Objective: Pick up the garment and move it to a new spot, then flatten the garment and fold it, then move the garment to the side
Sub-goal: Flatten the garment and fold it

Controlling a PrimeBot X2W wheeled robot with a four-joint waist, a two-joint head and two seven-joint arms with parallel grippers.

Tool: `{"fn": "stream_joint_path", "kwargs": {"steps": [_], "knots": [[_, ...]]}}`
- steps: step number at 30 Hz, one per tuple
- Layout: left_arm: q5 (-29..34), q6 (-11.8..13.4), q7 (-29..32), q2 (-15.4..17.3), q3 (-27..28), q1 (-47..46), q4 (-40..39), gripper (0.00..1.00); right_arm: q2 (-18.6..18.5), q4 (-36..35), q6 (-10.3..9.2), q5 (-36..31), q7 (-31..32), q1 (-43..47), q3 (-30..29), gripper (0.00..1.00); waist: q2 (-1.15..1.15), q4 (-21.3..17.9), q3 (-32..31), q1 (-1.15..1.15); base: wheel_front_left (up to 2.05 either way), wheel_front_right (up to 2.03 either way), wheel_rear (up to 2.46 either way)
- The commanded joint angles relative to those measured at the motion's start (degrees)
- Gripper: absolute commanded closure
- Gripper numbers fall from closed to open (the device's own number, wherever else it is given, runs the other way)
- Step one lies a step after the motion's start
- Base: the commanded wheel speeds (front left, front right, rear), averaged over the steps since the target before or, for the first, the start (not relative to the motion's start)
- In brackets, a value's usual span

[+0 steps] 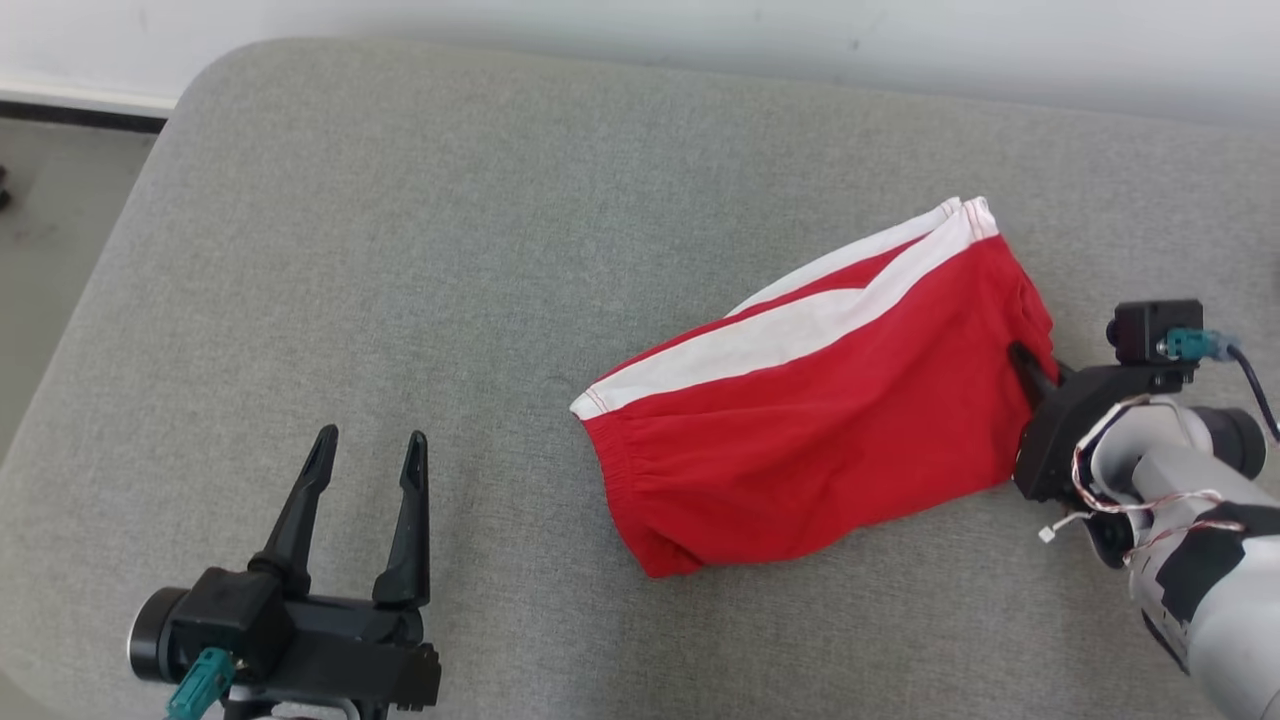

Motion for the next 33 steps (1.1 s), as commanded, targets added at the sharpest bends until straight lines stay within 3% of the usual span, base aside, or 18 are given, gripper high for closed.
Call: {"fn": "stream_joint_path", "kwargs": {"steps": [1, 13, 20, 33], "knots": [[0.6, -0.2, 0.0, -0.1, 0.5, 1.1, 0.4, 0.00, -0.4, -1.0, -0.14, 0.9, -1.1, 1.9, 0.1, 1.00, 0.00, -1.4, -1.9, 0.00, 0.00, 0.00, 0.00], [-0.5, -0.7, 0.0, -0.1, 2.6, 5.7, 1.9, 0.00, -5.3, -10.2, -0.15, 7.5, -4.5, 12.8, 0.1, 1.00, 0.00, -7.3, -8.5, 0.00, 0.00, 0.00, 0.00], [1.0, -0.9, 0.0, 0.4, 3.8, 7.3, 2.0, 0.00, -9.2, -12.1, -0.15, 10.9, -5.8, 18.9, -1.0, 1.00, 0.00, -10.4, -9.9, 0.00, 0.00, 0.00, 0.00], [2.5, -1.0, 0.0, 1.1, 6.7, 9.0, 3.3, 0.00, -7.5, -13.1, -0.15, 8.9, -7.5, 17.2, -1.6, 1.00, 0.00, -12.6, -12.7, 0.00, 0.00, 0.00, 0.00]]}}
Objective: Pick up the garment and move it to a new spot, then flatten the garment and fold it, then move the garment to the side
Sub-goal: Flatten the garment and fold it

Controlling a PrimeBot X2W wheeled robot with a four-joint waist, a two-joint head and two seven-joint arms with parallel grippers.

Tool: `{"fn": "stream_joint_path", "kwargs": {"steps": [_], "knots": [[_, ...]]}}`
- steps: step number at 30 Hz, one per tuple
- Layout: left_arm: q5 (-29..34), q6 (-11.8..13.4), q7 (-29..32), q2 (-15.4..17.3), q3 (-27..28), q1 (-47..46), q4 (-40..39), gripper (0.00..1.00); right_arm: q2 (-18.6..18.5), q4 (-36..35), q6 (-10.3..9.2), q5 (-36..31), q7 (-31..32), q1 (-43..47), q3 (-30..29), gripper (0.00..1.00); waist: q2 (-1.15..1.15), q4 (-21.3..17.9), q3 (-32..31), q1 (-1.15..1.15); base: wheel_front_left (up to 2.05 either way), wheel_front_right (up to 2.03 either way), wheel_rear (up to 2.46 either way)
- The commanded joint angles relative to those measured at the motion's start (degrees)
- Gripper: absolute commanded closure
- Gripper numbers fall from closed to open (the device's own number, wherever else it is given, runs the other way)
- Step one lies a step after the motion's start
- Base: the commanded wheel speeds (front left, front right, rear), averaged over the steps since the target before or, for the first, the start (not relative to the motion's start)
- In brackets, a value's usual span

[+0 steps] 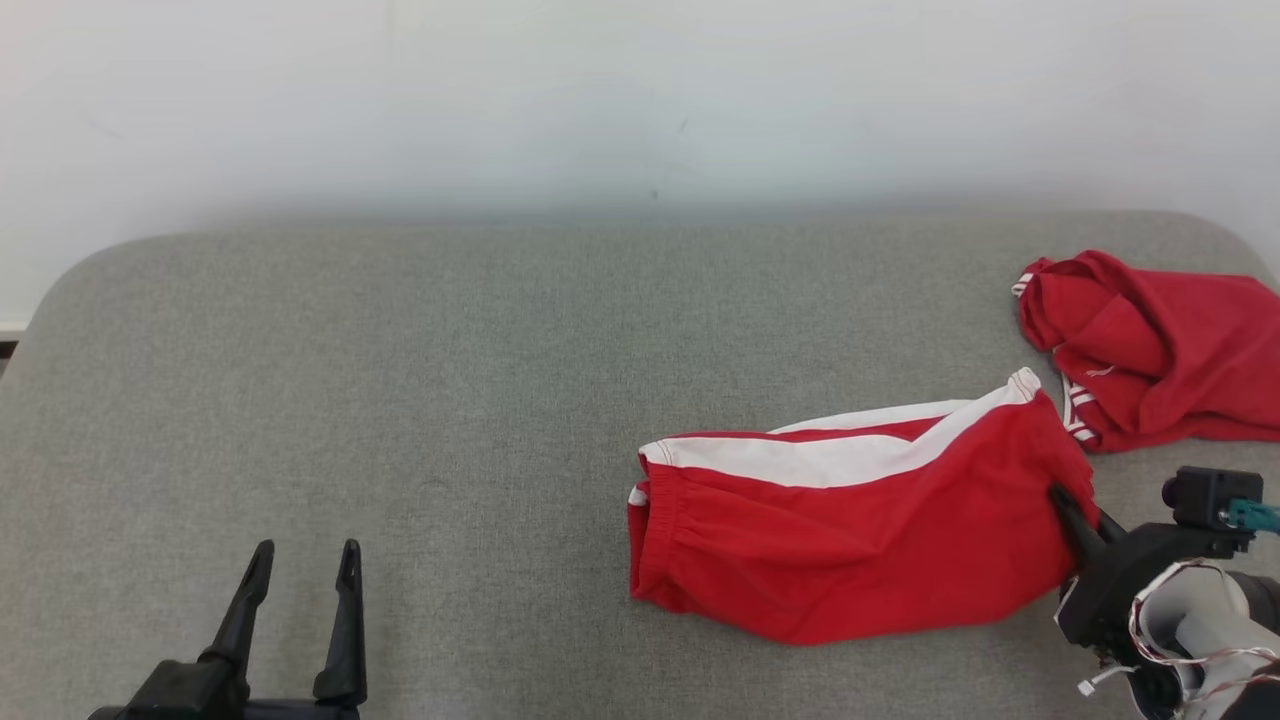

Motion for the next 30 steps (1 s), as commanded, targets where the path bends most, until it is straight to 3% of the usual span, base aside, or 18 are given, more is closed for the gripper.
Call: {"fn": "stream_joint_path", "kwargs": {"steps": [1, 7, 20, 30], "knots": [[0.4, 0.0, 0.0, 0.2, 0.6, 1.2, 0.0, 0.00, 0.4, -0.9, -0.15, -0.8, -0.4, -1.0, -0.4, 1.00, 0.00, -0.4, -1.2, 0.00, 0.00, 0.00, 0.00], [0.5, -0.1, 0.0, 0.3, 1.6, 1.6, -0.1, 0.00, 2.3, -7.5, -0.15, -6.2, -0.5, -1.9, -3.6, 1.00, 0.00, -0.2, -1.9, 0.00, 0.00, 0.00, 0.00], [0.4, -0.2, 0.0, -0.2, 1.4, 1.4, -0.6, 0.00, 9.6, -21.8, -0.14, -19.2, -0.5, 6.3, -7.3, 1.00, 0.00, 3.1, -1.5, 0.00, 0.00, 0.00, 0.00], [0.0, -0.3, 0.0, -0.6, 0.7, -0.6, 0.0, 0.00, 17.9, -19.4, -0.14, -26.6, -0.5, 10.0, -11.0, 1.00, 0.00, 5.1, 0.0, 0.00, 0.00, 0.00, 0.00]]}}
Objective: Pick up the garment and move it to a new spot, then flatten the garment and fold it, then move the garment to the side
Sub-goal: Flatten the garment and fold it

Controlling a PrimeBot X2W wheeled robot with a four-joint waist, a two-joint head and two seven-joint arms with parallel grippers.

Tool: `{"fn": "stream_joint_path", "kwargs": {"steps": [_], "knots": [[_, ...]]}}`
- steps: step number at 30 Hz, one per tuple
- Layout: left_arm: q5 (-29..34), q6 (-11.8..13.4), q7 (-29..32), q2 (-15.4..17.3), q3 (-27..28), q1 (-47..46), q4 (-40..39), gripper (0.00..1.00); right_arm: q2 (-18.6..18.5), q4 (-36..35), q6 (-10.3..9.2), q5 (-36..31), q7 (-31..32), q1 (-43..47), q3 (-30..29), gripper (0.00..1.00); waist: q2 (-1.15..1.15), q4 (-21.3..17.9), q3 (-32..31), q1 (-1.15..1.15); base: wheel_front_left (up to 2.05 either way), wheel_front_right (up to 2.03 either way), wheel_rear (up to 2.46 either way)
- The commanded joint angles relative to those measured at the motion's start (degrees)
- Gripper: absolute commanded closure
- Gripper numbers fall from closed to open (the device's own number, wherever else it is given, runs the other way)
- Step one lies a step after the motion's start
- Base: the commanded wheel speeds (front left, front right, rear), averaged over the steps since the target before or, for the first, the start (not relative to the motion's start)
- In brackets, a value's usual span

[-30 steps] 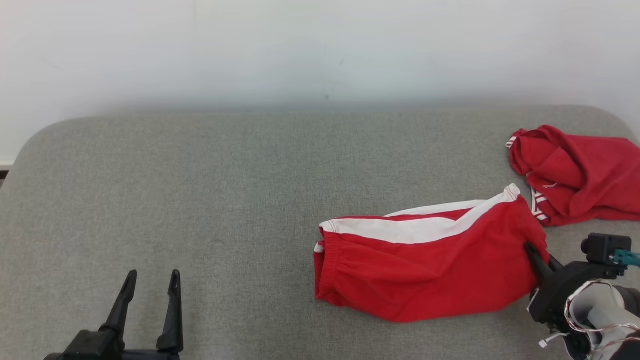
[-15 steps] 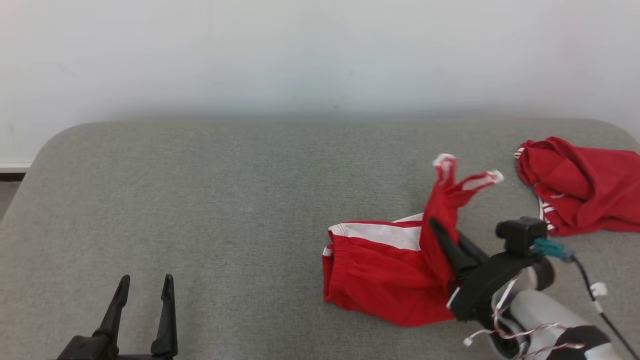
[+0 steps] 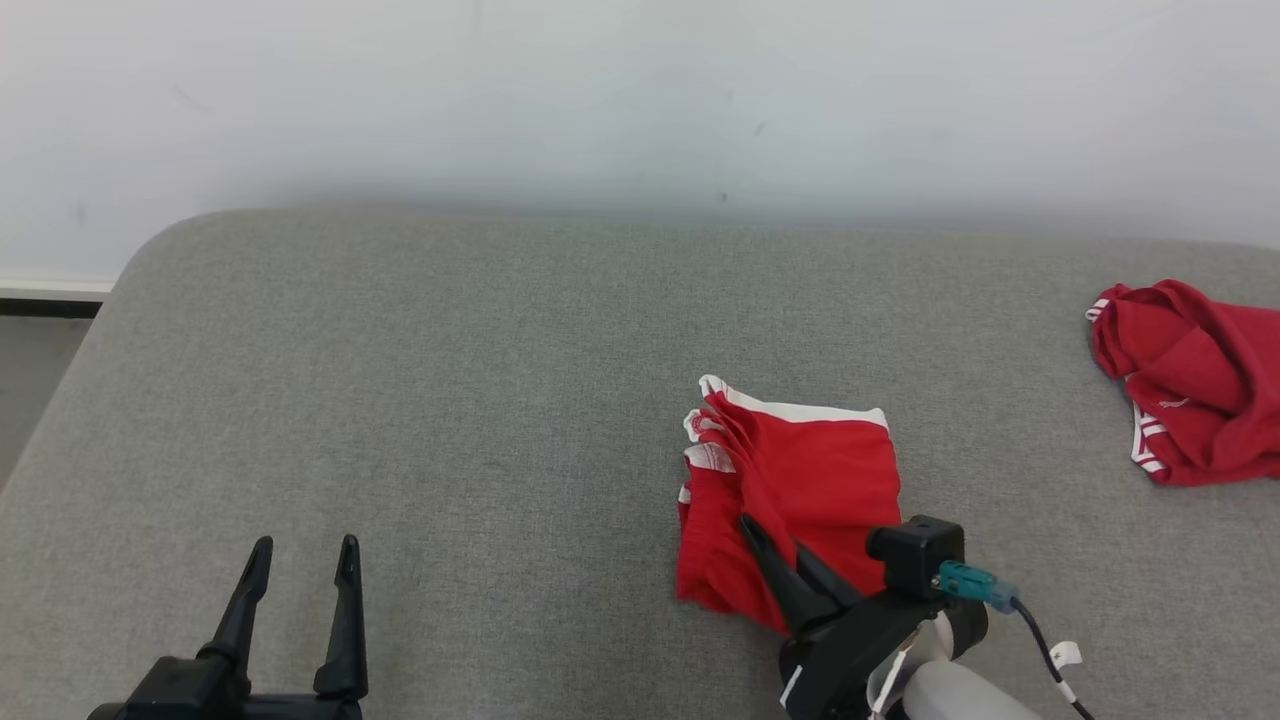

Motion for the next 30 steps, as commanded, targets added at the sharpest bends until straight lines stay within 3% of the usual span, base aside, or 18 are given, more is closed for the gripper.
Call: {"fn": "stream_joint_path", "kwargs": {"steps": [1, 4, 5, 6, 9, 14, 23, 24, 25, 26, 30], "knots": [[-0.1, -0.2, 0.0, -0.2, -0.1, -0.6, 0.2, 0.00, 0.3, 0.5, -0.13, -1.0, 0.0, 0.5, -0.5, 1.00, -0.01, 0.4, 0.4, 0.00, 0.00, 0.00, 0.00], [-0.2, -0.2, 0.0, -0.2, -0.3, -1.1, 0.5, 0.00, 3.2, 2.4, -0.13, -2.7, 0.0, 1.3, -0.9, 1.00, -0.01, 0.6, 0.6, 0.00, 0.00, 0.00, 0.00], [-0.2, -0.2, 0.0, -0.2, -0.4, -1.3, 0.6, 0.00, 3.6, 2.5, -0.13, -3.4, -0.1, 1.1, -1.7, 0.21, -0.01, 0.7, 0.7, 0.00, 0.00, 0.00, 0.00], [-0.2, -0.2, 0.0, -0.3, -0.5, -1.4, 0.7, 0.00, 3.9, 2.4, -0.13, -4.1, 0.0, 1.1, -2.5, 0.00, -0.01, 0.7, 0.8, 0.00, 0.00, 0.00, 0.00], [-0.2, -0.1, 0.0, -0.3, -0.5, -1.4, 0.7, 0.00, 3.9, -1.5, -0.13, -5.7, -0.1, 1.7, -5.7, 0.00, -0.01, 0.5, 0.8, 0.00, 0.00, 0.00, 0.00], [-0.2, -0.1, 0.0, -0.3, 0.1, -1.2, 0.5, 0.00, 0.1, -10.7, -0.13, -7.9, 0.0, 5.6, -15.8, 0.00, -0.01, -0.2, 0.7, 0.00, 0.00, 0.00, 0.00], [0.5, -0.2, 0.0, -0.4, 0.2, -1.7, -0.3, 0.00, -3.4, -8.8, -0.13, -13.1, 0.0, 8.5, -28.9, 0.00, -0.01, 0.0, 1.9, 0.00, 0.00, 0.00, 0.00], [0.6, -0.2, 0.0, -0.4, 0.1, -1.8, -0.3, 0.00, -3.3, -8.0, -0.13, -13.6, 0.0, 8.5, -29.7, 0.11, -0.01, 0.2, 2.1, 0.00, 0.00, 0.00, 0.00], [0.6, -0.2, 0.0, -0.4, 0.0, -2.0, -0.3, 0.00, -3.4, -7.0, -0.13, -14.5, 0.0, 8.5, -29.9, 0.68, -0.01, 0.3, 2.3, 0.00, 0.00, 0.00, 0.00], [0.6, -0.2, 0.0, -0.4, -0.1, -2.1, -0.3, 0.00, -3.3, -6.2, -0.13, -15.3, 0.0, 8.3, -29.9, 0.97, -0.01, 0.4, 2.5, 0.00, 0.00, 0.00, 0.00], [1.0, -0.2, 0.0, -0.4, -0.2, -2.5, -0.5, 0.00, -2.7, -2.9, -0.13, -17.7, 0.0, 7.4, -29.3, 1.00, -0.01, 0.8, 2.9, 0.00, 0.00, 0.00, 0.00]]}}
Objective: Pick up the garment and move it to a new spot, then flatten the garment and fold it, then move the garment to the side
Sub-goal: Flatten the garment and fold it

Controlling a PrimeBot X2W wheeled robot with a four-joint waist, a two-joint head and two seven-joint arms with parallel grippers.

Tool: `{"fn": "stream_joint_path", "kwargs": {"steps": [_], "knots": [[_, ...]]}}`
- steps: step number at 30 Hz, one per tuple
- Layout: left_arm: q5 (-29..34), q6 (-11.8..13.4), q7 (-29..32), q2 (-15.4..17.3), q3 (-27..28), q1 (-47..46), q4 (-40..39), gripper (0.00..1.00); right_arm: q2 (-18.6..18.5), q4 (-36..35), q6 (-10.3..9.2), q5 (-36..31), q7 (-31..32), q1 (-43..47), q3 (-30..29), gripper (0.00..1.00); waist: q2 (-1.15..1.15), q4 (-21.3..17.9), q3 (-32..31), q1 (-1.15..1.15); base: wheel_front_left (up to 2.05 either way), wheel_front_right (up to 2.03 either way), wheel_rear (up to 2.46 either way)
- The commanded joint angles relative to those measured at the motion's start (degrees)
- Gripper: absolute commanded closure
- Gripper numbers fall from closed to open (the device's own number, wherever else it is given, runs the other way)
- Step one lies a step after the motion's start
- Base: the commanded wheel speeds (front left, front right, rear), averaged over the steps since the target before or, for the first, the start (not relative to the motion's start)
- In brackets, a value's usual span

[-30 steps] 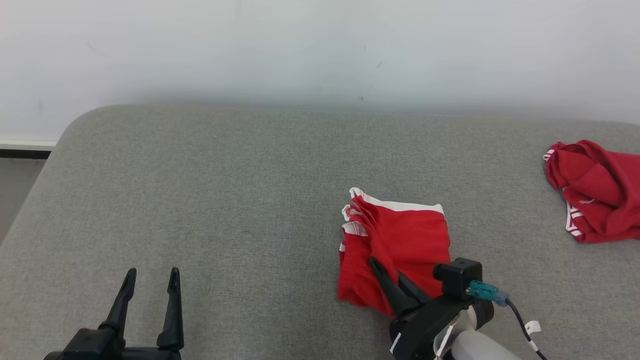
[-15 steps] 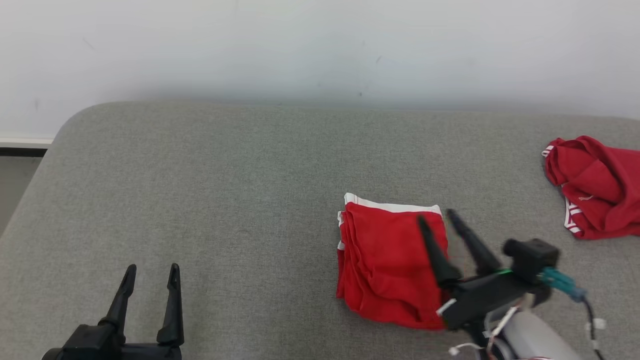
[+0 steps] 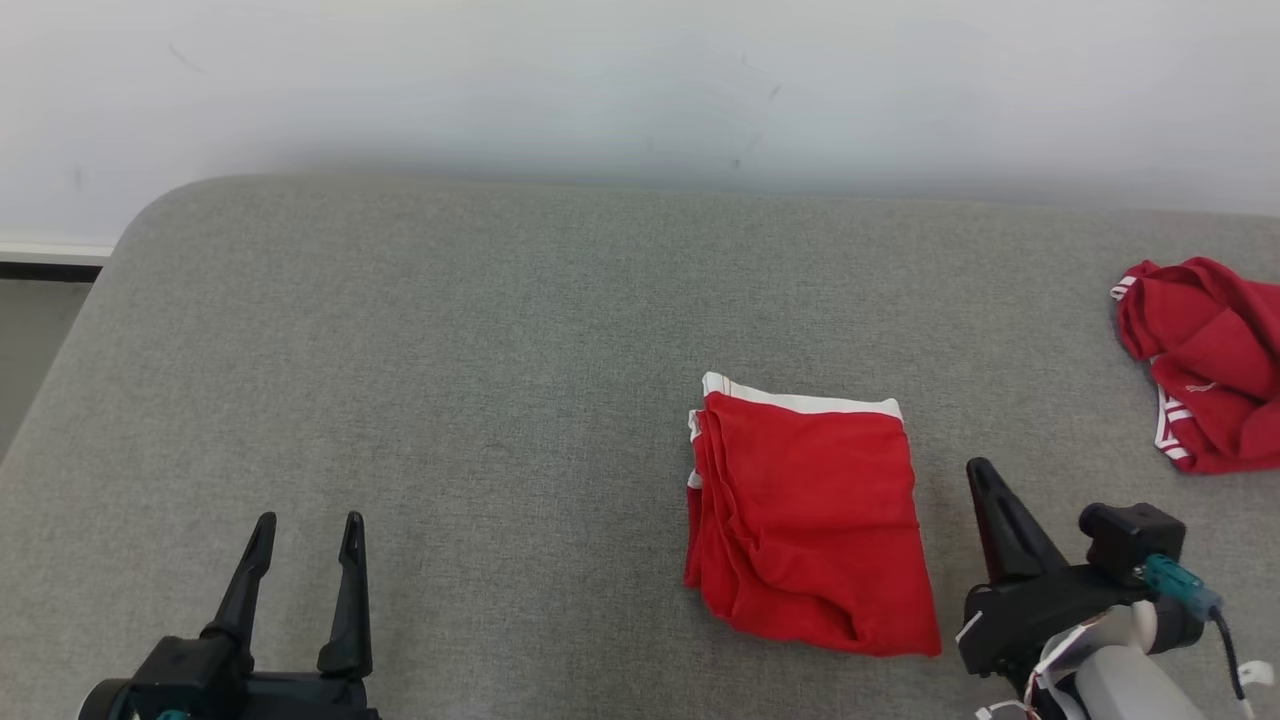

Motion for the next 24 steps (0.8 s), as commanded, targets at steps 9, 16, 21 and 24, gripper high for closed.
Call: {"fn": "stream_joint_path", "kwargs": {"steps": [9, 16, 21, 24], "knots": [[0.9, -0.2, 0.0, 0.0, 0.0, -0.9, -0.2, 0.00, 5.4, 6.1, -0.13, -4.2, 0.0, -1.9, 3.1, 1.00, -0.01, 1.2, 0.5, -0.01, 0.00, 0.00, 0.00], [0.4, -0.2, 0.0, -0.1, -1.0, -1.9, 0.2, 0.00, 10.4, 8.0, -0.13, -5.7, 0.0, -2.6, 7.4, 1.00, -0.01, 2.8, 1.6, -0.01, 0.00, 0.00, 0.00], [0.3, -0.2, 0.0, -0.1, -1.0, -2.3, 0.4, 0.00, 11.9, 7.1, -0.13, -4.7, 0.0, -2.6, 12.6, 1.00, -0.01, 3.4, 2.0, -0.01, 0.00, 0.00, 0.00], [0.3, -0.2, 0.0, -0.1, -1.3, -2.3, 0.6, 0.00, 12.0, 6.6, -0.13, -3.6, 0.0, -2.9, 15.6, 1.00, -0.01, 3.7, 2.1, -0.01, 0.00, 0.00, 0.00]]}}
